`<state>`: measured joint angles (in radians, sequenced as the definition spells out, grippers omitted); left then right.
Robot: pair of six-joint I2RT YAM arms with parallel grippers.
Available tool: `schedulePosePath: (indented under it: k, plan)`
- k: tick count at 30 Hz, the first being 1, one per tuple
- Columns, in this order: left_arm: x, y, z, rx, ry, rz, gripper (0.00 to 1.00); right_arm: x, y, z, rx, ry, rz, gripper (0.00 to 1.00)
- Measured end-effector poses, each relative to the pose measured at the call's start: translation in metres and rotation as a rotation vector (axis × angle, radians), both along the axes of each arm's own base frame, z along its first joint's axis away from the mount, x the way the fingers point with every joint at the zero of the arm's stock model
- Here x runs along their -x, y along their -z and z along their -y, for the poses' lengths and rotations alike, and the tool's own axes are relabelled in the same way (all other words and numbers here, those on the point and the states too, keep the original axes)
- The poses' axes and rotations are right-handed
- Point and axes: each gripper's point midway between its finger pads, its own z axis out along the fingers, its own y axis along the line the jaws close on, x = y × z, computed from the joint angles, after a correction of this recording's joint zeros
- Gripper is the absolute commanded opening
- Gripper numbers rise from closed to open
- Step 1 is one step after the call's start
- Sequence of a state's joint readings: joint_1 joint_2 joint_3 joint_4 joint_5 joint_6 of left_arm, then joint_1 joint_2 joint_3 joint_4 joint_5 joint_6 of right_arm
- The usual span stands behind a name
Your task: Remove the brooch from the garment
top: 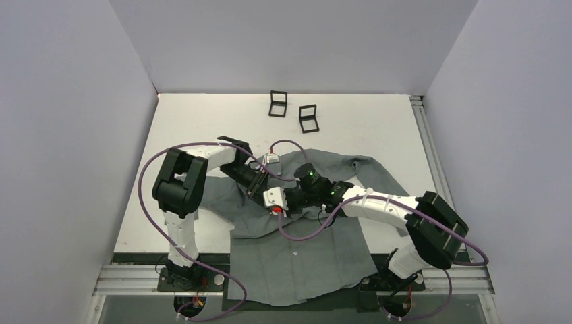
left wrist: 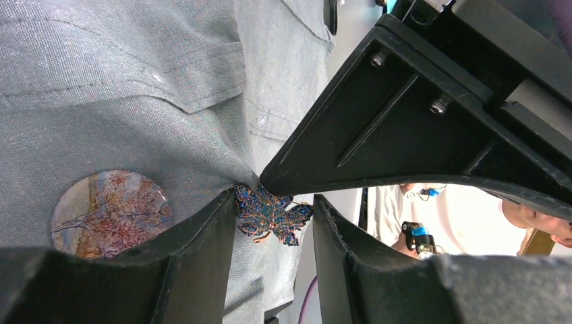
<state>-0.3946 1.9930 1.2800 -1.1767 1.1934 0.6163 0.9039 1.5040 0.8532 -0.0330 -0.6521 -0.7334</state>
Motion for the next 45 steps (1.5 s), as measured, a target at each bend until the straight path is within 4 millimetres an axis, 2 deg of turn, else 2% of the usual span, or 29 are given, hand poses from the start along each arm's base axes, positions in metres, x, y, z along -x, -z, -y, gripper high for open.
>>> schedulePosePath:
  k: [3, 6, 8, 10, 14, 16, 19, 23, 26, 30, 34, 39, 45]
  plan:
    - [0.000, 0.001, 0.000, -0.001, 0.001, 0.002, 0.62, 0.001, 0.002, 0.001, 0.009, -0.005, 0.002, 0.00]
    - [-0.002, -0.001, 0.000, 0.006, -0.010, -0.006, 0.77, 0.000, 0.002, 0.003, 0.018, 0.002, -0.004, 0.00]
    - [-0.007, -0.002, -0.002, 0.004, -0.033, -0.010, 0.81, -0.002, 0.002, 0.005, 0.016, 0.021, -0.024, 0.00]
    - [-0.020, -0.003, -0.009, 0.002, -0.087, 0.007, 0.84, -0.005, 0.000, 0.006, 0.003, 0.046, -0.060, 0.00]
    - [-0.055, -0.012, -0.038, -0.005, -0.269, 0.109, 0.96, -0.022, -0.010, 0.010, -0.066, 0.146, -0.160, 0.00]
    - [-0.068, -0.018, -0.053, -0.019, -0.359, 0.186, 0.97, -0.027, -0.013, 0.012, -0.097, 0.190, -0.219, 0.00]
    - [-0.076, -0.028, -0.068, -0.047, -0.476, 0.351, 0.96, -0.029, -0.016, 0.014, -0.136, 0.254, -0.327, 0.00]
    - [-0.071, -0.039, -0.068, -0.025, -0.579, 0.554, 0.93, -0.020, -0.014, 0.014, -0.183, 0.316, -0.497, 0.00]
    - [-0.067, -0.039, -0.066, -0.004, -0.636, 0.660, 0.89, -0.018, -0.010, 0.015, -0.227, 0.372, -0.632, 0.00]
    - [-0.072, -0.034, -0.057, 0.004, -0.664, 0.670, 0.86, -0.019, -0.002, 0.017, -0.272, 0.451, -0.798, 0.00]
    - [-0.069, -0.029, -0.039, 0.013, -0.629, 0.667, 0.82, -0.023, -0.008, 0.011, -0.324, 0.468, -0.884, 0.00]
    - [-0.050, -0.031, -0.014, 0.053, -0.540, 0.677, 0.66, -0.030, -0.018, 0.008, -0.384, 0.477, -0.937, 0.00]
    - [-0.051, -0.023, -0.010, 0.034, -0.534, 0.673, 0.54, -0.033, -0.029, 0.009, -0.434, 0.473, -0.968, 0.00]
